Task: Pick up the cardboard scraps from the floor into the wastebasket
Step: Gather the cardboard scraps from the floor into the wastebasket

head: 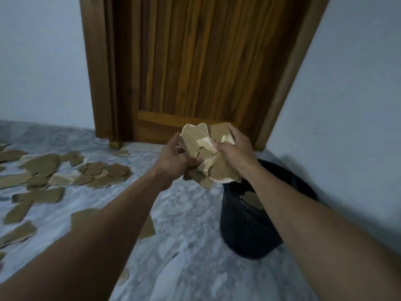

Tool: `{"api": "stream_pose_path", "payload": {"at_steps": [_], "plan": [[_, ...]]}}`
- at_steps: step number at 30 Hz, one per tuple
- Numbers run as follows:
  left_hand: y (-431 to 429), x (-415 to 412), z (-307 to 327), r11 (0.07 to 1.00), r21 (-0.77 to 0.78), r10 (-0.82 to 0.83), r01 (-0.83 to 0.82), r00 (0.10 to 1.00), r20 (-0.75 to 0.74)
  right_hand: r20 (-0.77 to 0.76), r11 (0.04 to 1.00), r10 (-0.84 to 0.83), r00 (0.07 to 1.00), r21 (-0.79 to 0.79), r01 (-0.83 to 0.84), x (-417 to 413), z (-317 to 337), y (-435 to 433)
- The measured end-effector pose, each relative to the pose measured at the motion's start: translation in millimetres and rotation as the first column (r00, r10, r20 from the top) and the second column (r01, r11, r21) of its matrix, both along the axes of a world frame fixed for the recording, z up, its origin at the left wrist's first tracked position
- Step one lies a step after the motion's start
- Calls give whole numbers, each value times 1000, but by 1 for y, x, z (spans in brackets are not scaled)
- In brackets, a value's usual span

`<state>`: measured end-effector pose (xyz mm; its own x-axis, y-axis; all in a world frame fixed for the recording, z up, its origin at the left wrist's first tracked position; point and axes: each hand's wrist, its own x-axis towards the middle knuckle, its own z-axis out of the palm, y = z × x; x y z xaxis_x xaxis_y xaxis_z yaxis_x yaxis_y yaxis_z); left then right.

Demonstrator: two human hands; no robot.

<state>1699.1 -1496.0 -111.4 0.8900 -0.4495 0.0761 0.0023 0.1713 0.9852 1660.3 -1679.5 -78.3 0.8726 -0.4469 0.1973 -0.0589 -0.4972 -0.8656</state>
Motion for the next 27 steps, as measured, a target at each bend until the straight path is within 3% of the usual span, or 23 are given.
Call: {"api": "stream_pose_path", "payload": {"at_steps": [4,9,14,18,22,27], "plan": [[-83,3,24,995,7,-102,102,992,75,29,990,-131,991,-50,132,-31,30,-72],[-179,-9,13,981,138,-156,139,980,121,29,963,-267,963,-36,268,-61,10,-139],[-221,-4,-1,945,256,-218,204,975,29,-69,951,-305,950,-75,300,-69,-21,-160],[-181,2,-15,932,361,-73,-1,979,192,-97,955,-268,958,-153,252,-57,-17,-148],[-86,15,-52,867,419,154,-271,944,291,-109,973,-163,980,-181,142,-21,-17,-92],[54,3,-122,647,559,375,-520,854,360,-96,982,-56,994,-184,38,34,-54,20]]}}
